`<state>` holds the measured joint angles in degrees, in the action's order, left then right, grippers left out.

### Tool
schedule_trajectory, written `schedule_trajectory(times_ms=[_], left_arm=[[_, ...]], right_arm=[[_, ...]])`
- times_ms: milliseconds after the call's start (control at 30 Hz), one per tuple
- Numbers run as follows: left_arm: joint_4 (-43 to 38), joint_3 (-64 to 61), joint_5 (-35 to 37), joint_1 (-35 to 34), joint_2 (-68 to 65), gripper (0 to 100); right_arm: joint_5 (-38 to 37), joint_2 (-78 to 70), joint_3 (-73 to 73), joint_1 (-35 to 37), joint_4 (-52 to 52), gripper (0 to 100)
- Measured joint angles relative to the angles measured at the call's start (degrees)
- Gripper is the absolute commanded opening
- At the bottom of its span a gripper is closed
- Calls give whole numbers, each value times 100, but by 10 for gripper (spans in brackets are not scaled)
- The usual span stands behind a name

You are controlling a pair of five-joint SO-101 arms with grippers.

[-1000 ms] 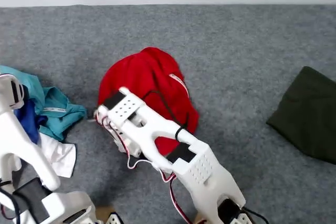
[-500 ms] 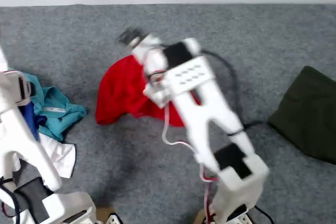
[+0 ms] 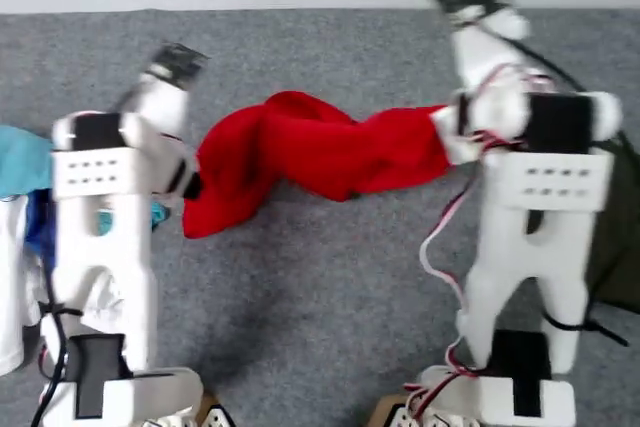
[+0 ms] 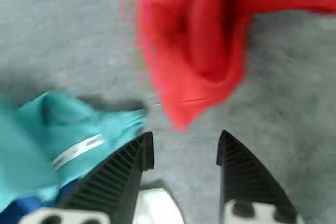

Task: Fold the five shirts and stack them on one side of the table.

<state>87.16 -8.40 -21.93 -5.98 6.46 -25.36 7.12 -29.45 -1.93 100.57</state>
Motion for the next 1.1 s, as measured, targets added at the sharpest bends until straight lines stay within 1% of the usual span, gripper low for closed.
schedule_trajectory(times_ms=[133,233,367,433,567,667,767,867,933,967,1033,1100], left_arm=[[-176,-448,-70,607,0,201],[-360,-703,-70,1002,0,201],[-897,-1108,-62,1468,-18,205],[-1178,-1284,-70,1670,-53,224],[-1433,-1301,-88,1925,-651,247],[-1433,-941,-88,1952,-1477,248],[-1371,-299,-88,1934,-2374,231],[-1108,448,-70,1899,-3138,116],[-774,949,-79,1837,-3367,30],[-633,1196,-79,1802,-3393,4],[-325,1705,-88,1732,-3393,6],[149,2189,-88,1662,-3376,6]], right_arm=[[-202,9,0,-914,-202,9],[-229,26,0,-1345,-290,9],[-229,35,0,-1433,-281,9],[-237,35,0,-1442,-246,9],[-237,35,0,-1389,-167,9],[-237,35,0,-1231,-97,9],[-237,35,0,-1125,-88,9],[-246,35,0,-1081,-79,9],[-246,35,-62,-1081,-79,9],[-246,35,-158,-1081,-70,9],[-246,105,-352,-1108,-70,9],[-246,246,-501,-1152,-70,9]])
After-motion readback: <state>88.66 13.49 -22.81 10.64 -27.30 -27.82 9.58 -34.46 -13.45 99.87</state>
